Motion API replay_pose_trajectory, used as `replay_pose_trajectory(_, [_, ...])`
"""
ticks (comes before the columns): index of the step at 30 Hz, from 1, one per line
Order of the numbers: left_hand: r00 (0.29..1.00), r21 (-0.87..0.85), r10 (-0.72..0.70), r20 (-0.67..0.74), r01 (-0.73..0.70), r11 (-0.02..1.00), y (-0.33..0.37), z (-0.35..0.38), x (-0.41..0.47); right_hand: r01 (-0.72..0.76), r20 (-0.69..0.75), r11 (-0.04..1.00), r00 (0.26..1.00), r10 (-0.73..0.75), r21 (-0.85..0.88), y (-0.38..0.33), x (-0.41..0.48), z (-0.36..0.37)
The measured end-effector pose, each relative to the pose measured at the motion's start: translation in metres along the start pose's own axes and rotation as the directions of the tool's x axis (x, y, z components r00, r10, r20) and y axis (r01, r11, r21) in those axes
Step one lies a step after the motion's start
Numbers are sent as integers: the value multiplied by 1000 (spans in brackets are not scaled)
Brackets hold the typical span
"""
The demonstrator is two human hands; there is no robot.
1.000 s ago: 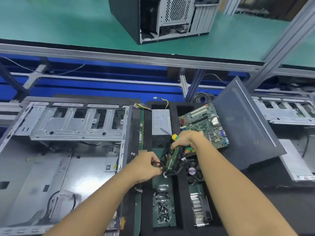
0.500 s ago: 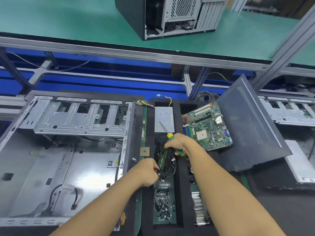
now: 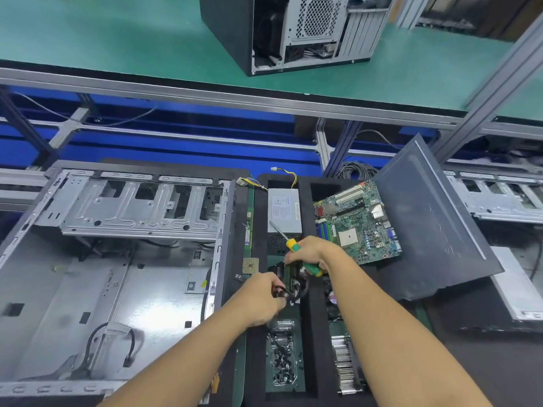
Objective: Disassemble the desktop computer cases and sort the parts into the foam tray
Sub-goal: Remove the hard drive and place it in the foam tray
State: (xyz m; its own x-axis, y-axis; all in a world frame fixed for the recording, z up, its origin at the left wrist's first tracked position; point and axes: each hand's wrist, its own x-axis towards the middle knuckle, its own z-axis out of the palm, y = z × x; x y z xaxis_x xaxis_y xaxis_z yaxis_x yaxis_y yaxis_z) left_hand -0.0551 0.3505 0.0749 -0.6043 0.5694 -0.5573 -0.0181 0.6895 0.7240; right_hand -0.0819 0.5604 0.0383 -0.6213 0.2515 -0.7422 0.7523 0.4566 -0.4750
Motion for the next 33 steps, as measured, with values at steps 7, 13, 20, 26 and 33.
replay_pose_trajectory(7, [986, 11, 44, -159, -43, 999, 3, -6, 16, 231, -289, 941, 944, -156, 247, 6, -9, 13])
replay_pose_trajectory(13, [957, 48, 99, -271, -89, 995, 10, -3, 32, 258, -368, 875, 924, -99, 410, 20, -38, 4])
replay_pose_trajectory(20, [936, 147, 332, -113, -314, 938, 35, 22, 49, 193, -335, 711, 940, 63, 676, 54, -69, 16])
replay_pose_trajectory(26, [845, 370, 530, 63, -513, 774, 60, 5, 61, 216, -392, 546, 891, 229, 810, 87, -90, 41])
replay_pose_trajectory(33, [761, 280, 649, -21, -619, 734, 92, 6, 62, 362, -502, 427, 818, 279, 828, 90, -111, 75])
